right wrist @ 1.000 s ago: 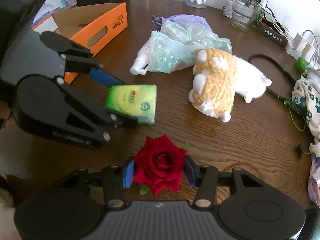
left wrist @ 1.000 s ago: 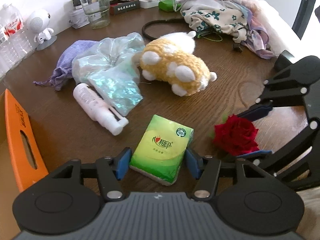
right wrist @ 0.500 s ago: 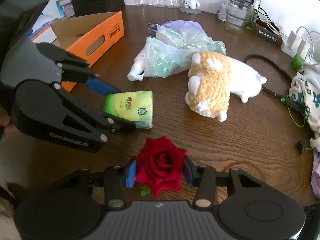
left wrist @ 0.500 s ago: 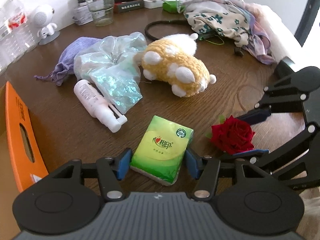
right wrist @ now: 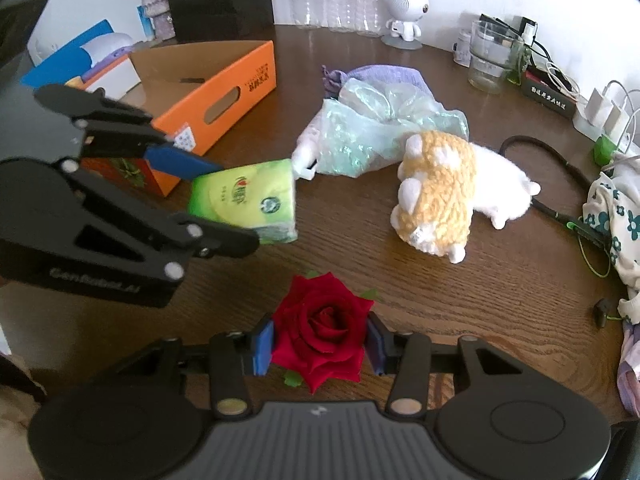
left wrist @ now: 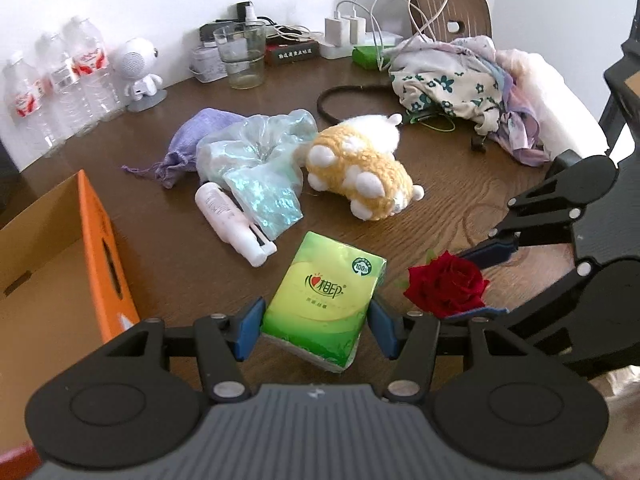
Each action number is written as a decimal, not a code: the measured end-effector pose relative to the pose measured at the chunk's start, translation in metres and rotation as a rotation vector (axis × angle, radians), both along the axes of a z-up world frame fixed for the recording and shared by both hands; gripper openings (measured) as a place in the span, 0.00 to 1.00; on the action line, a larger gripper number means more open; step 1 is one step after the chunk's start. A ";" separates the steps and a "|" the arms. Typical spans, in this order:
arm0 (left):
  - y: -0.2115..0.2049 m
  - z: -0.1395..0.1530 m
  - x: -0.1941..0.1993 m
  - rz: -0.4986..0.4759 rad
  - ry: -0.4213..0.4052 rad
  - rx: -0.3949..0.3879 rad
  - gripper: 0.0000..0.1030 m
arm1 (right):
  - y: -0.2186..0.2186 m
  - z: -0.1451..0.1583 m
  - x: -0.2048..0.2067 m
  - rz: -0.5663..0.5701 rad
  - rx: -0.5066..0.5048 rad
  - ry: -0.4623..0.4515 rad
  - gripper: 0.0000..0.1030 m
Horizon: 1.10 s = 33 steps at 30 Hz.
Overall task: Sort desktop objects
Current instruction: 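Carry the rose in the right tool and tissue pack in the left tool over the tray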
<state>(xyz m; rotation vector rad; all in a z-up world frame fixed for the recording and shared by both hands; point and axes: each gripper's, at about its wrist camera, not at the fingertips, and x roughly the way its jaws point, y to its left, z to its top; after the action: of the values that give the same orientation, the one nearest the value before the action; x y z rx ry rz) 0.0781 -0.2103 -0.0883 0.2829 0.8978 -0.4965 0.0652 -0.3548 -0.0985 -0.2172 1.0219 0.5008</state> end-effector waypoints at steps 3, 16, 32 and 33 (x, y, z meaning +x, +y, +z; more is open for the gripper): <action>0.002 0.003 -0.010 0.033 0.009 0.002 0.55 | -0.003 0.004 -0.003 0.003 0.023 -0.002 0.43; 0.038 0.011 -0.033 0.079 -0.072 0.054 0.55 | 0.010 0.015 -0.009 0.014 0.031 -0.026 0.43; 0.154 0.029 -0.064 0.245 0.047 -0.023 0.55 | 0.090 0.044 -0.030 -0.046 0.084 -0.008 0.43; 0.165 0.030 -0.065 0.274 0.058 -0.031 0.55 | 0.095 0.045 -0.030 -0.049 0.094 -0.011 0.43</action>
<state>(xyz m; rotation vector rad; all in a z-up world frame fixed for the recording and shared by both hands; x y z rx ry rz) 0.0127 -0.0454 -0.0581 0.1145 0.9672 -0.2655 0.0347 -0.2598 -0.0531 -0.1105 0.9882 0.5014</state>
